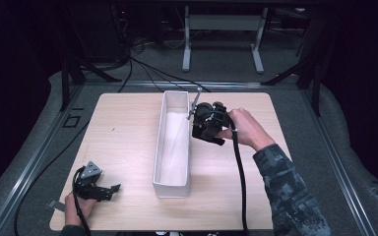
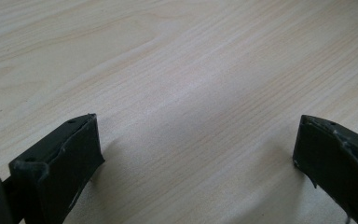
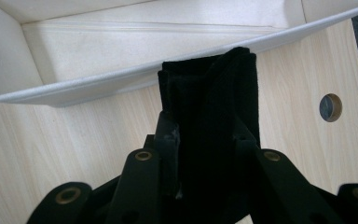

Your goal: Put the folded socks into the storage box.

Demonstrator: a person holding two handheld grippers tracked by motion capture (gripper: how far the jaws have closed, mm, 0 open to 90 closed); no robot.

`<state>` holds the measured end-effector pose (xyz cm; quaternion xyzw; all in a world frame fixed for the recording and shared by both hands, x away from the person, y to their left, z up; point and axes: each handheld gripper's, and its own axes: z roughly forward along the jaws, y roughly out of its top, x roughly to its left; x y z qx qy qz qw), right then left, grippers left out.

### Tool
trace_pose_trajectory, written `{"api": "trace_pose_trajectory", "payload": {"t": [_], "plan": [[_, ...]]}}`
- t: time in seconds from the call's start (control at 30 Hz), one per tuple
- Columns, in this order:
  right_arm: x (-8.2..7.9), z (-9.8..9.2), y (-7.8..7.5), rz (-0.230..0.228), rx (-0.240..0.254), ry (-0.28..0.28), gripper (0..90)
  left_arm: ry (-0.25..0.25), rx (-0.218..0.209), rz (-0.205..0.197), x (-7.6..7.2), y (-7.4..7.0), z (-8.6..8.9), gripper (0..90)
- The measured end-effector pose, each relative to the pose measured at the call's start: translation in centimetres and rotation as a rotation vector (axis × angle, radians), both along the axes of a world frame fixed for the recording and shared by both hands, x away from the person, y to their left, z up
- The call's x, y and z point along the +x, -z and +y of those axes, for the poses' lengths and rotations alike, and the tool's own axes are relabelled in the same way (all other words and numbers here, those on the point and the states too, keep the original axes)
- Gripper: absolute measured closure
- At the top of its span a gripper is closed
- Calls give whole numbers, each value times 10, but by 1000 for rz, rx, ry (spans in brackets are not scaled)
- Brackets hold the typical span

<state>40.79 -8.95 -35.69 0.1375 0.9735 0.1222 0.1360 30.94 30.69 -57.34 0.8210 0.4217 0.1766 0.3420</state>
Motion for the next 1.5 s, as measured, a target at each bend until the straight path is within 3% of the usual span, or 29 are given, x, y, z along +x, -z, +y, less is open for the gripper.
{"api": "trace_pose_trajectory", "payload": {"t": [0.7, 1.5], "plan": [[1, 32, -5, 3, 2, -42, 720, 0, 0, 0, 0, 0, 0, 8], [5, 66, 4, 11, -1, -36, 719, 0, 0, 0, 0, 0, 0, 8]]}}
